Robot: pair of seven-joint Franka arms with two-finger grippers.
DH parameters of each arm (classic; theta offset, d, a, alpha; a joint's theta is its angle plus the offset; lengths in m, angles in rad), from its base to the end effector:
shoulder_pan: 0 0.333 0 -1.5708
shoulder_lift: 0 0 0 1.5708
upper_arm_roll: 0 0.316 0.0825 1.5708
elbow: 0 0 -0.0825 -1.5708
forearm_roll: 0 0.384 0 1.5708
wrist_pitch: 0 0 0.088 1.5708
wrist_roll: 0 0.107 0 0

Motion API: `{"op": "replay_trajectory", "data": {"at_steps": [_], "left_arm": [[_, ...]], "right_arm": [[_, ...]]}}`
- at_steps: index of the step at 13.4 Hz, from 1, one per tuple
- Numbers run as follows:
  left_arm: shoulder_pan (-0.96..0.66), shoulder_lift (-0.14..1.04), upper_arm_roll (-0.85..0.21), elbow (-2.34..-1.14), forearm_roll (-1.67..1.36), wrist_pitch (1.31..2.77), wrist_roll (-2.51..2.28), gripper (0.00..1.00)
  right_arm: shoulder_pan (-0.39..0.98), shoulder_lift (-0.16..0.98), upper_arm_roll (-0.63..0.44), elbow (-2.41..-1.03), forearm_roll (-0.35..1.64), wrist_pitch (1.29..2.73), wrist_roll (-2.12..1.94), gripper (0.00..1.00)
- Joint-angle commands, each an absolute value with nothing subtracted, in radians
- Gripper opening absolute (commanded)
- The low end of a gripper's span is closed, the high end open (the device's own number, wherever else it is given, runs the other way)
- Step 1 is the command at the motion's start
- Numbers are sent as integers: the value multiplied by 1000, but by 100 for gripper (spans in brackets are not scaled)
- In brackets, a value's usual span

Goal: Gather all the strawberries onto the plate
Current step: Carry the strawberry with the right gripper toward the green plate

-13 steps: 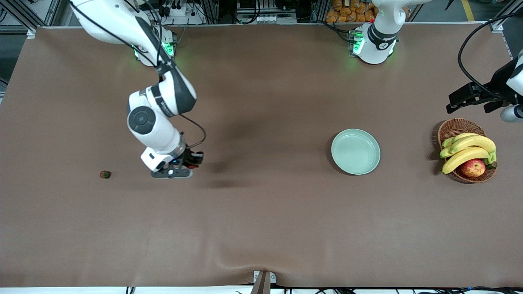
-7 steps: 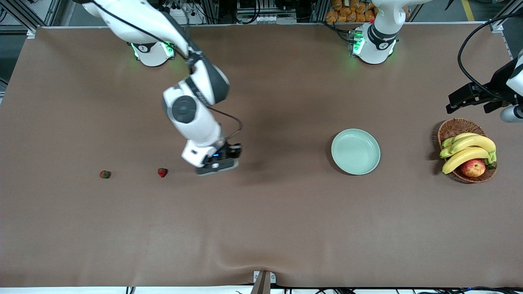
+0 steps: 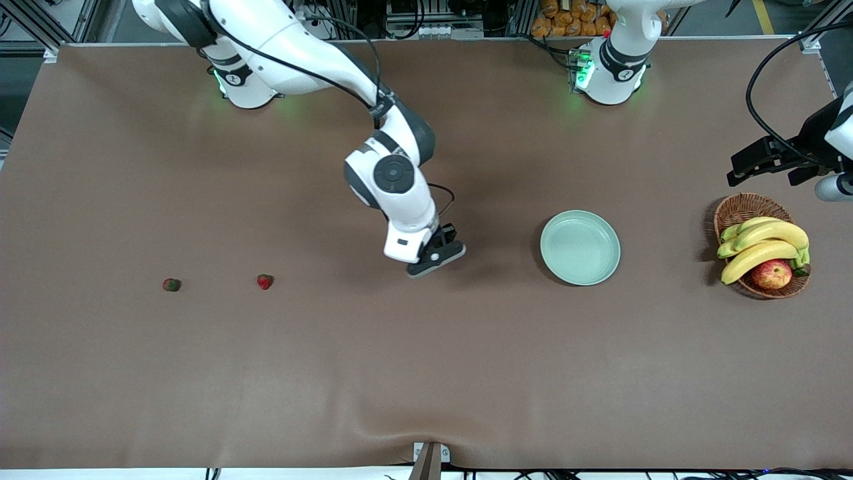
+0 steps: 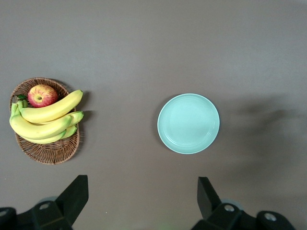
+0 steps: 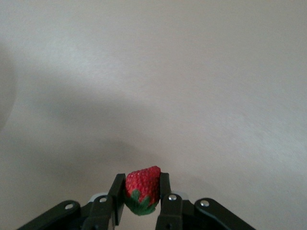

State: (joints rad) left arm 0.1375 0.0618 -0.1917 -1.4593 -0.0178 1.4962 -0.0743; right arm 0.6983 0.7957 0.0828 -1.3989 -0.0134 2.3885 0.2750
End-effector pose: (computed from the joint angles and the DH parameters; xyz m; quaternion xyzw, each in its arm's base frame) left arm 0.5655 -0.0289 0.6363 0.9998 0.0096 -0.0128 0.0140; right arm 0.5426 0.5184 0.2512 -0.9659 -0.2386 -0.0730 0.0694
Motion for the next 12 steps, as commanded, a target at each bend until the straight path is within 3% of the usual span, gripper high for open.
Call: {"op": "replay_trajectory", "data": {"at_steps": [1, 12], "left_arm": [[141, 72, -195, -1442, -18, 1499, -58, 100], [141, 72, -195, -1443, -20, 1499, -58, 100]], "right_arm": [[756, 882, 71, -1302, -44, 2420, 250, 0], [870, 969, 38, -1252, -64, 2497, 268, 0]]}}
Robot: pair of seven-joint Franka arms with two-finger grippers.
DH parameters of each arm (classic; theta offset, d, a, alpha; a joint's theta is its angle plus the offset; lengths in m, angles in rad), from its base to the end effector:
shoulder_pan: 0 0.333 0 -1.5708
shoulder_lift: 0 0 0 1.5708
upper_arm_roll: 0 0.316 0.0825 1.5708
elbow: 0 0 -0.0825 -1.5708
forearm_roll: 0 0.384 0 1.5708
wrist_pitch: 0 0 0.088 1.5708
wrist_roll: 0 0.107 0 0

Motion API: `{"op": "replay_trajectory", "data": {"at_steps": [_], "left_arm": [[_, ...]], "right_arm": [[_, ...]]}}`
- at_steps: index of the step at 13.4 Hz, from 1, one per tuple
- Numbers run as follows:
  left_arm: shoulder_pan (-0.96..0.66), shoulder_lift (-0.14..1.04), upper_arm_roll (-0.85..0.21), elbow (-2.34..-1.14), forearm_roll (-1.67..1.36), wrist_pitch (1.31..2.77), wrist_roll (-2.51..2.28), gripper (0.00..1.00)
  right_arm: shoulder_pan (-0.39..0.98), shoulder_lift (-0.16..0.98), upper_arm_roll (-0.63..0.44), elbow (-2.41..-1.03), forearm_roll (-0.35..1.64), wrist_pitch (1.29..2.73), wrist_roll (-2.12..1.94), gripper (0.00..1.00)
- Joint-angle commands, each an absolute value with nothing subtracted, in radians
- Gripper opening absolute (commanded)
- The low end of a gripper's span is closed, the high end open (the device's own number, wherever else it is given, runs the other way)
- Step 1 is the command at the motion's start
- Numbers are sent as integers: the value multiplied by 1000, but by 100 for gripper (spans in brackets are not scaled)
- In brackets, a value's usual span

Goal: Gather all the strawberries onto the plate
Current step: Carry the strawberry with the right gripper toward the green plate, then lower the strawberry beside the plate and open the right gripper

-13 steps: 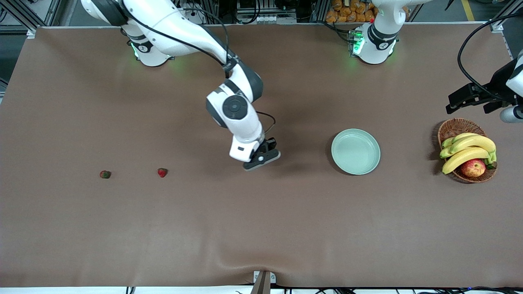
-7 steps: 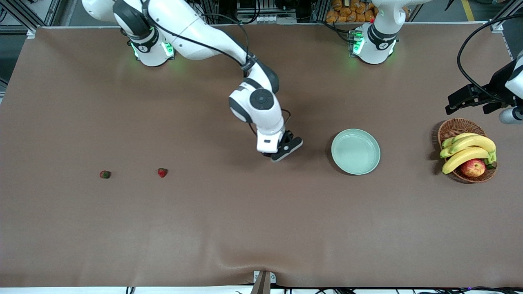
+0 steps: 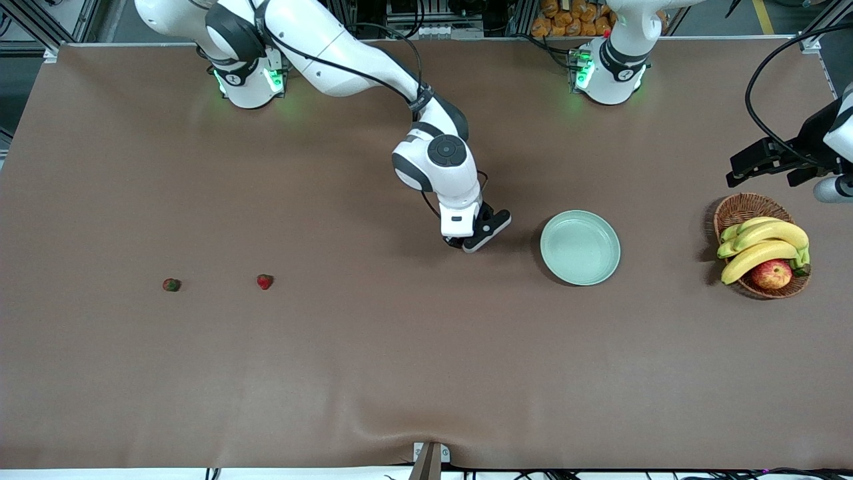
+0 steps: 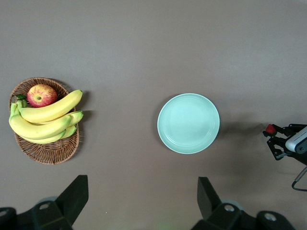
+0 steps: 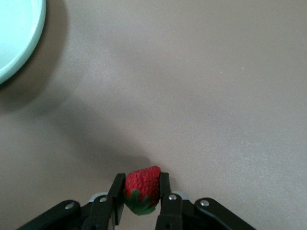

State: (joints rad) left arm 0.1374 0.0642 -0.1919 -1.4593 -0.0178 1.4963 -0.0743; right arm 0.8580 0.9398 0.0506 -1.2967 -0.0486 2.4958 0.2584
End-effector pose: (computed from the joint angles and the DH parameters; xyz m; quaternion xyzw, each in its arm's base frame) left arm 0.5662 -0.0290 0.6350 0.9998 0.0095 -0.0139 0.0141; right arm 0.4811 0.6004 0.2003 -0.9382 -0.3209 -0.1074 0.0731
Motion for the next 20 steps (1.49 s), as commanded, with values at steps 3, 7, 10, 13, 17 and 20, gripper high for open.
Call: {"op": "replay_trajectory", "data": {"at_steps": [3, 7, 10, 13, 17, 20], "left_arm": [[141, 72, -195, -1443, -20, 1499, -58, 100], [141, 72, -195, -1443, -20, 1505, -58, 100], [141, 72, -195, -1445, -20, 1505, -58, 100], [140, 74, -195, -1445, -20, 1505, -58, 100], [138, 74, -195, -1445, -20, 1505, -58, 100], [138, 74, -195, -1447, -20, 1505, -58, 100]], "right_arm": [[870, 974, 38, -1252, -64, 2497, 268, 13], [862, 966, 38, -1252, -66, 2493, 268, 100], [853, 927, 38, -1255, -61, 2479, 270, 100], [809, 878, 40, -1261, -49, 2413, 270, 100], [735, 809, 40, -1261, -49, 2289, 268, 100], [642, 738, 40, -1264, -51, 2127, 259, 100]]}}
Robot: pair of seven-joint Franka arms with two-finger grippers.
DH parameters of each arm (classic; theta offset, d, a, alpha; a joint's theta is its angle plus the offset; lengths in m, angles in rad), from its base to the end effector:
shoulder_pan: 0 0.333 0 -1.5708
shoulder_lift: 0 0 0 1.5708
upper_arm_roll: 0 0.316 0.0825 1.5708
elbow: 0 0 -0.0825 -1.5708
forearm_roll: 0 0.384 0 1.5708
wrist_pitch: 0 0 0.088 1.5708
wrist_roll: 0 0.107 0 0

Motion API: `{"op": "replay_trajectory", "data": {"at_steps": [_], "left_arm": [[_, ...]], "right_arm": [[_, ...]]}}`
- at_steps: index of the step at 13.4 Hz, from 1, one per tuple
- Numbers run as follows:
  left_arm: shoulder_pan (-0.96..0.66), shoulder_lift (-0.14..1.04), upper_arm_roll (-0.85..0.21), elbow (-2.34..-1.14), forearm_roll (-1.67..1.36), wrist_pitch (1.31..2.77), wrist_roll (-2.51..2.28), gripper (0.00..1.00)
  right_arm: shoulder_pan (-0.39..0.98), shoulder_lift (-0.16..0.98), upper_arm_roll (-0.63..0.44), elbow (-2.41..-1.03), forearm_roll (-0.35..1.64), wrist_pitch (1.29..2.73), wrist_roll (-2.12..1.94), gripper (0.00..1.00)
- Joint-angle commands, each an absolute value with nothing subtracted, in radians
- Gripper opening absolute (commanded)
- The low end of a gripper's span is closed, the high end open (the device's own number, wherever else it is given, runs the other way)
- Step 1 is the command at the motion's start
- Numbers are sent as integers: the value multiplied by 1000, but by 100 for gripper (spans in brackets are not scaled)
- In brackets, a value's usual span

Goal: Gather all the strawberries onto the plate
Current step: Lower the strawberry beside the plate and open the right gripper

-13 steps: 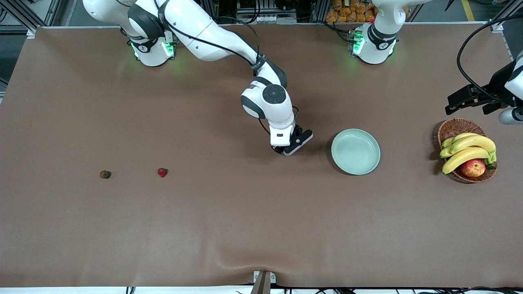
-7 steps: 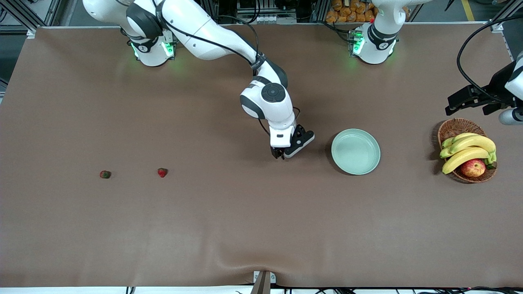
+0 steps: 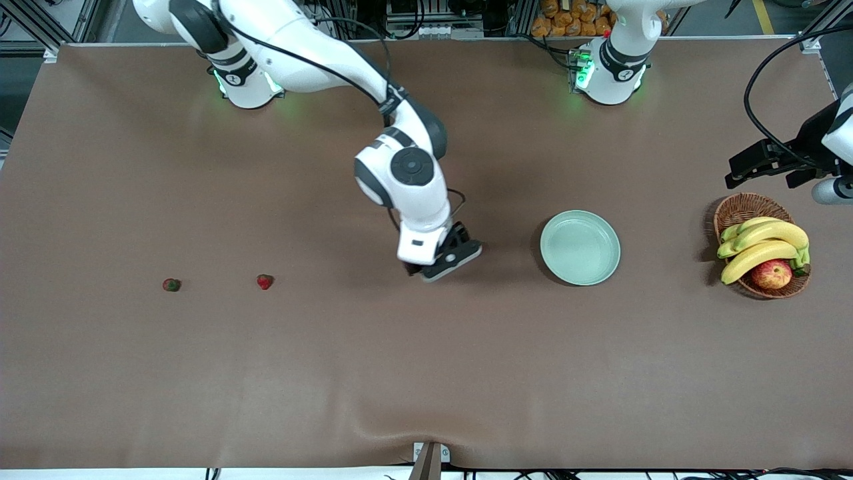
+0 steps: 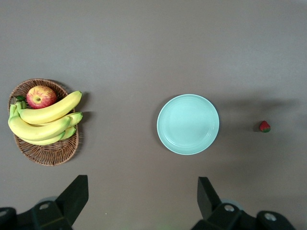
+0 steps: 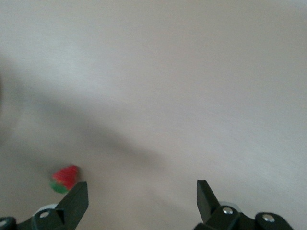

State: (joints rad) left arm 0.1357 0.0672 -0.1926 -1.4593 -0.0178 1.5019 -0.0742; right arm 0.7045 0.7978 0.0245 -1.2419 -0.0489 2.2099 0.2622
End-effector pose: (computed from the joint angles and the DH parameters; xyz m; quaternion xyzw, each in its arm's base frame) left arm 0.5677 -0.0302 0.6338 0.9998 0.0083 -0.0127 0.0145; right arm 0.5777 0.5068 0.3042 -0.9673 -0.2386 -0.0808 0.0296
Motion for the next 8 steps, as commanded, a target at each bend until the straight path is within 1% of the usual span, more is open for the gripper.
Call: {"op": "replay_trajectory", "data": {"at_steps": [1, 4, 6, 8], "left_arm": [[135, 74, -195, -1445, -20, 1505, -58, 100], [135, 74, -195, -1447, -20, 1505, -58, 100], [135, 74, -195, -1447, -20, 1505, -58, 100], [135, 74, -195, -1447, -20, 1505, -58, 100]], "right_arm": [[608, 717, 40, -1264, -51, 2084, 259, 100], [496, 669, 38, -1266, -52, 1942, 262, 100], [401, 663, 38, -1266, -55, 1889, 271, 100], [303, 663, 38, -1266, -58, 1865, 272, 100]]}}
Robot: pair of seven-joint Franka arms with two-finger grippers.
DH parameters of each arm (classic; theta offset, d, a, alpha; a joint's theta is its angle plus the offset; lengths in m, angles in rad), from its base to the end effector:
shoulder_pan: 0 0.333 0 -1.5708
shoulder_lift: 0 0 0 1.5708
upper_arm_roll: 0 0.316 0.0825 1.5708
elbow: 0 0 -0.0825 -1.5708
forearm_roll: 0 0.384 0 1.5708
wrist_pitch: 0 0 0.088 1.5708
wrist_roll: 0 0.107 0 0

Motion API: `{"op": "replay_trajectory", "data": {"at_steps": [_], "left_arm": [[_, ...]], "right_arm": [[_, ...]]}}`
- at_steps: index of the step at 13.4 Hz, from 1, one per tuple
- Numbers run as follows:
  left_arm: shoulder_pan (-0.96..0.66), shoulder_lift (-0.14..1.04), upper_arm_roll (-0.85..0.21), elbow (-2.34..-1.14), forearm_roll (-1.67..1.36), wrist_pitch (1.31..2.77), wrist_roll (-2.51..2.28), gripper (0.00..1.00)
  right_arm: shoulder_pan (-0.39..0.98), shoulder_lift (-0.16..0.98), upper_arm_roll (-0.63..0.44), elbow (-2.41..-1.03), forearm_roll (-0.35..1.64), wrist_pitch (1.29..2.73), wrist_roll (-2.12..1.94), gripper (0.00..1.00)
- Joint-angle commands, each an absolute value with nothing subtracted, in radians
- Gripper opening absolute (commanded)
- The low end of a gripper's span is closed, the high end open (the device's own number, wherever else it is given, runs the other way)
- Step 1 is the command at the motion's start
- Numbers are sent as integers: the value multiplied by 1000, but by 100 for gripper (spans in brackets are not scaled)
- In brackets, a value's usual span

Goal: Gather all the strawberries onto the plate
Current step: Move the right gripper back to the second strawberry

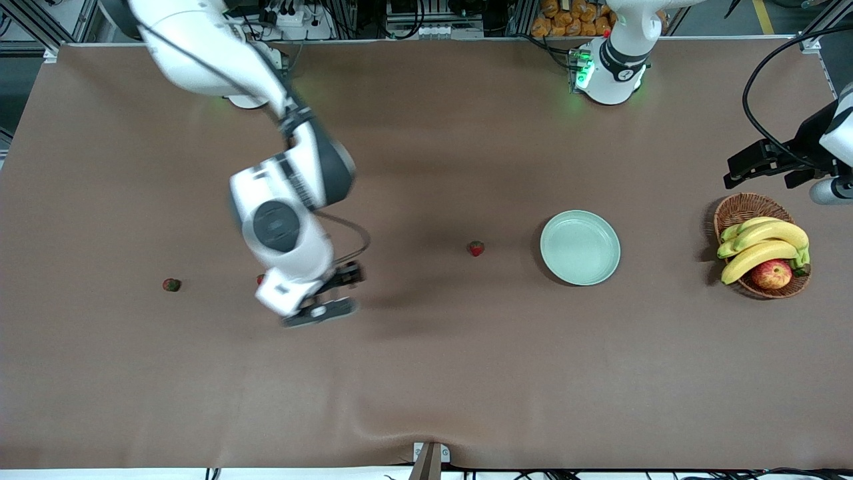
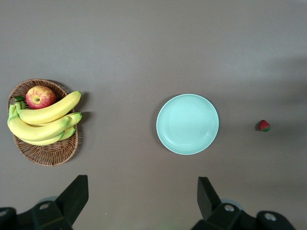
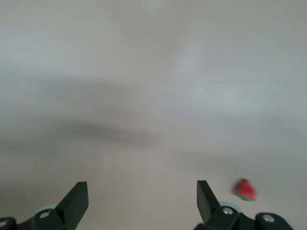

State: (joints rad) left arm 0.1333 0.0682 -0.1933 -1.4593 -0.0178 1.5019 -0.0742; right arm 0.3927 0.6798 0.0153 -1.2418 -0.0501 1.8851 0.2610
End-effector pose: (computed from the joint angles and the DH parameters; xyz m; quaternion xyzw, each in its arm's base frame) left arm 0.5679 -0.0319 0.6332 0.9998 0.0067 -0.0132 0.0146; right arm 0.6780 0.2860 0.3624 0.9965 0.0800 -0.0110 0.0238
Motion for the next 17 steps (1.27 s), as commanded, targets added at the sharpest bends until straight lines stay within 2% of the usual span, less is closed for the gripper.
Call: {"op": "replay_trajectory", "data": {"at_steps": [1, 5, 12, 15, 17], "left_arm": [[135, 74, -195, -1447, -20, 1505, -60, 100], [135, 74, -195, -1447, -20, 1505, -58, 100], [135, 74, -195, -1448, -20, 1505, -58, 100], [137, 72, -195, -1447, -20, 1505, -58, 100], [138, 72, -195, -1447, -15, 1503, -57, 100]], "right_arm": [[266, 661, 38, -1267, -60, 1856, 272, 100], [192, 640, 22, -1370, -63, 1841, 272, 100], [164, 597, -57, -1469, -64, 1870, 265, 100], [114, 534, -54, -1676, -60, 2122, 264, 100], [121, 529, -54, -1717, -57, 2174, 267, 100]]}}
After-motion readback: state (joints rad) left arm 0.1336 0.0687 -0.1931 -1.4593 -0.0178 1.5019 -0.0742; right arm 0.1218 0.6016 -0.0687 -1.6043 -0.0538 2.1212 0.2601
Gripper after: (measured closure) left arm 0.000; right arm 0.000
